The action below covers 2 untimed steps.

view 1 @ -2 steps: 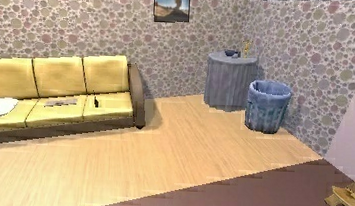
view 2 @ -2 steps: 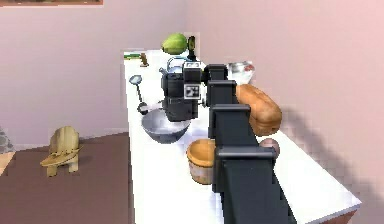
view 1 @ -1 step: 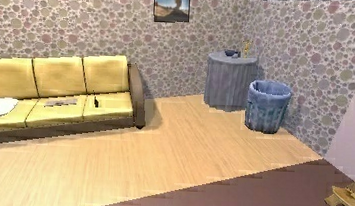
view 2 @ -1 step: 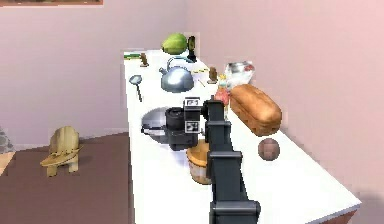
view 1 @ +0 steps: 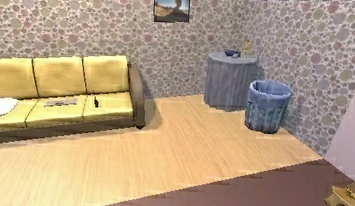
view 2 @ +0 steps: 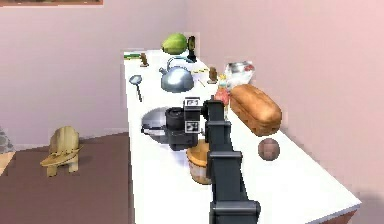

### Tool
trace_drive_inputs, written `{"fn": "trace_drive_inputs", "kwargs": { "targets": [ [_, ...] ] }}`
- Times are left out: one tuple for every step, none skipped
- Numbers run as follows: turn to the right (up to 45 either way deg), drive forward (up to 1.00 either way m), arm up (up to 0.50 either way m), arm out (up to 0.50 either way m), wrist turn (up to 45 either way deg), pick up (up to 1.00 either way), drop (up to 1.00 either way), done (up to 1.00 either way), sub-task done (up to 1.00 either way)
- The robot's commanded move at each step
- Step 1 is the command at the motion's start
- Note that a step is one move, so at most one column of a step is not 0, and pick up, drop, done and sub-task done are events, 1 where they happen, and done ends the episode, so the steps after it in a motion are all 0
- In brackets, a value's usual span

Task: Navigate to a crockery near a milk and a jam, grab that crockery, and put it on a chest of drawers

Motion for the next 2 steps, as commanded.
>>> {"fn": "trace_drive_inputs", "kwargs": {
  "targets": [
    [0.0, 0.0, 0.08, 0.0, 0.0, 0.0, 0.0, 0.0, 0.0],
    [0.0, 0.0, 0.0, 0.0, -45.0, 0.0, 0.0, 0.0, 0.0]
  ]
}}
